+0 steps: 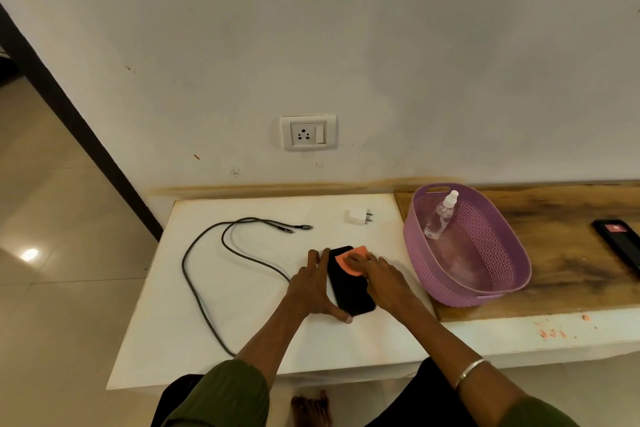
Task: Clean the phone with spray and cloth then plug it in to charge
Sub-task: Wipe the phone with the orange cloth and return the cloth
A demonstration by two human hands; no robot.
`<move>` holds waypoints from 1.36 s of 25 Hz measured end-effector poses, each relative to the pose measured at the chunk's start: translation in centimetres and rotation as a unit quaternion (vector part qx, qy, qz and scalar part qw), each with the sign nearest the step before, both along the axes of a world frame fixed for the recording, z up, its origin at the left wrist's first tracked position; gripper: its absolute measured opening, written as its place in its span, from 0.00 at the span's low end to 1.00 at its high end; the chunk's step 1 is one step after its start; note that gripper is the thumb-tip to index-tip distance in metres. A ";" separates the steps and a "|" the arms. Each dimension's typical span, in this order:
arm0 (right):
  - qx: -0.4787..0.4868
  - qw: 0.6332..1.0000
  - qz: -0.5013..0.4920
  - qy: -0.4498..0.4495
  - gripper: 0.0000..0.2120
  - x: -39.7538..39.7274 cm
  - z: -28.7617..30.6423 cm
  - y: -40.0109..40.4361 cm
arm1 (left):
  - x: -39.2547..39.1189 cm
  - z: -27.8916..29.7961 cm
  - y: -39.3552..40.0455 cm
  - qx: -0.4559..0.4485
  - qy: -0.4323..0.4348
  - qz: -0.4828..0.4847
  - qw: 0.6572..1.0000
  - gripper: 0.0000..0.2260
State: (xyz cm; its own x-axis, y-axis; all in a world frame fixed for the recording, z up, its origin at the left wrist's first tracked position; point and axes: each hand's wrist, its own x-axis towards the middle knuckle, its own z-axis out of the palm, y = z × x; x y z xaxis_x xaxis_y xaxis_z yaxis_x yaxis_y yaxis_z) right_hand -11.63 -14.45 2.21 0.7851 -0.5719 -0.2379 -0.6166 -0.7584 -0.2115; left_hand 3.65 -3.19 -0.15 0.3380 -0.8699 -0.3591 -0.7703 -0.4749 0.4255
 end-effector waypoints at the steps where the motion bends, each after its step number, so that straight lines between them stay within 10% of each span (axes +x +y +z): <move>1: 0.001 1.000 -0.005 -0.015 0.24 0.9 -0.3 -0.4 | 0.0 0.0 0.0 -0.006 0.001 -0.001 1.000 0.67; 11: 0.056 0.995 -0.075 -0.027 0.22 3.8 -1.6 2.0 | 0.9 -0.8 0.5 0.004 -0.001 0.013 1.000 0.68; 18: 0.097 0.987 0.046 -0.123 0.15 3.1 -2.0 3.7 | 0.6 -0.4 0.3 0.006 0.004 0.011 1.000 0.68; 24: 0.112 0.984 0.006 -0.139 0.57 1.4 -1.2 1.8 | 0.9 -0.1 0.2 0.016 0.001 0.012 1.000 0.68; 29: 0.068 0.995 -0.003 -0.074 0.31 1.4 -1.5 3.6 | 0.7 -0.3 0.3 0.017 0.006 0.015 1.000 0.68; 34: 0.027 0.989 0.126 -0.079 0.34 -0.1 -2.5 4.4 | 0.6 -0.1 0.1 0.023 -0.003 0.019 1.000 0.68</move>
